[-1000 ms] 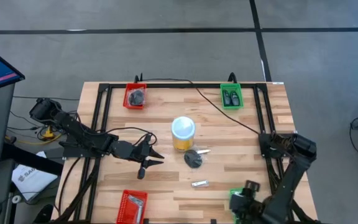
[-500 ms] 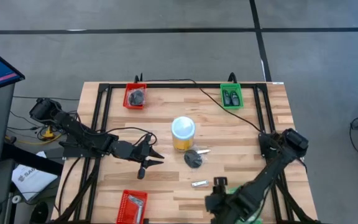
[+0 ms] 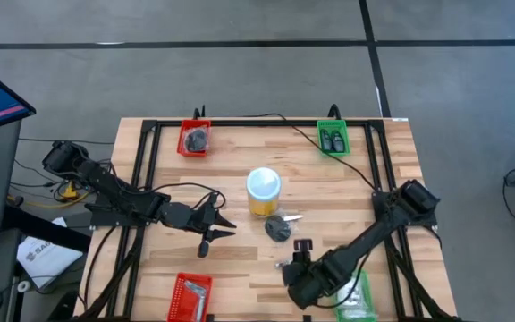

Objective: Pick & Place Travel size toiletries
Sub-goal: Put the nail cutter into the bottom orange bin

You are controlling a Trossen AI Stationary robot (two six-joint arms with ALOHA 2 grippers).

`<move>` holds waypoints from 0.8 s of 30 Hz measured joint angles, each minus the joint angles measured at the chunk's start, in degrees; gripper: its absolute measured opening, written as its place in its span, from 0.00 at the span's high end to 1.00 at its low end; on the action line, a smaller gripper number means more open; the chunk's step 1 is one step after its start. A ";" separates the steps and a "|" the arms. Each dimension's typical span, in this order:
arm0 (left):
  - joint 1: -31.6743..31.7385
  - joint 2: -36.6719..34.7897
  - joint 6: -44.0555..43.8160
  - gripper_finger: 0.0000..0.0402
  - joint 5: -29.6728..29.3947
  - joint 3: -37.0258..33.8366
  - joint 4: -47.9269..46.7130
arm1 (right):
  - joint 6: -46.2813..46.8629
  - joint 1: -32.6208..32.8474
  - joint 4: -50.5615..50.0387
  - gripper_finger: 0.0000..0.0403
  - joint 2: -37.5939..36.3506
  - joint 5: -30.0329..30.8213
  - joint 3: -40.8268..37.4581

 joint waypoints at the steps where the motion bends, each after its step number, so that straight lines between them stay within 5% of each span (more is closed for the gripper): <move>1: 0.00 0.00 0.02 0.79 0.02 0.00 0.00 | -0.01 -0.42 1.25 0.52 -0.03 0.02 -1.07; 13: 0.00 0.00 0.00 0.79 0.02 0.00 0.00 | -1.91 -4.21 14.21 0.54 0.04 -0.62 -10.89; 24: 0.00 0.00 0.02 0.79 0.02 0.00 -0.02 | -4.39 -4.47 17.73 0.55 0.41 -1.20 -11.10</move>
